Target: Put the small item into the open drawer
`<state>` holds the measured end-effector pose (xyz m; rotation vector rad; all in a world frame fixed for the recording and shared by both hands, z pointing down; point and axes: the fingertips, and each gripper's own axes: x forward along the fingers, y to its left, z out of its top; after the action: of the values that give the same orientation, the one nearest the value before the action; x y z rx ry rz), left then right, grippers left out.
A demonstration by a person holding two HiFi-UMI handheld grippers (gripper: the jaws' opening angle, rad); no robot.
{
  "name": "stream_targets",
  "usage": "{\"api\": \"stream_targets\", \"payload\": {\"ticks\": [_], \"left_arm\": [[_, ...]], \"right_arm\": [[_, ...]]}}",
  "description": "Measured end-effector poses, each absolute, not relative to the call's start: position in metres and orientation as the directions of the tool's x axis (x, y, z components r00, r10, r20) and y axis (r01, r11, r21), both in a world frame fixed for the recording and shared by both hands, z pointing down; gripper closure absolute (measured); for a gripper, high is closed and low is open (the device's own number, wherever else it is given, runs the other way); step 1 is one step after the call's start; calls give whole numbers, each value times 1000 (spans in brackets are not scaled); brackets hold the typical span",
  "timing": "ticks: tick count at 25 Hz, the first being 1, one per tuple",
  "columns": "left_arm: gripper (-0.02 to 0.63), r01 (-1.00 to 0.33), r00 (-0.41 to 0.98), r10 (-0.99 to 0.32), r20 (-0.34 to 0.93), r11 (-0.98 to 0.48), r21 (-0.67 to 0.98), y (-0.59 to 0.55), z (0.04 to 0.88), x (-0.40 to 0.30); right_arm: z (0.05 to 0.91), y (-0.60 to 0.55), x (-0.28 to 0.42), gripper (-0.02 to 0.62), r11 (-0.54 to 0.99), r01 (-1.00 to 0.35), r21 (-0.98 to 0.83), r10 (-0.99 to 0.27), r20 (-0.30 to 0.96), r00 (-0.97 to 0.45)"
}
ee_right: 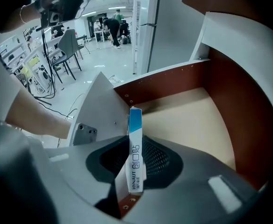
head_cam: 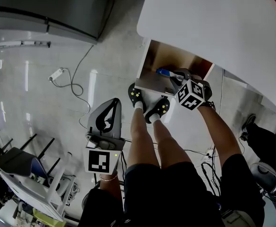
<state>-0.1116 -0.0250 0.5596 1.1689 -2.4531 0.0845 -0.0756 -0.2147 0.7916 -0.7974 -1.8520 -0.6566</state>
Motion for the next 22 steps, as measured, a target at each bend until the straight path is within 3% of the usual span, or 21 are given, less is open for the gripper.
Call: {"api": "stream_targets", "payload": {"ticks": [22], "left_arm": [[606, -747, -557, -722, 411, 652, 133, -26, 567, -120]], "right_arm": [[809, -210, -82, 499, 609, 791, 69, 238, 935, -264]]}}
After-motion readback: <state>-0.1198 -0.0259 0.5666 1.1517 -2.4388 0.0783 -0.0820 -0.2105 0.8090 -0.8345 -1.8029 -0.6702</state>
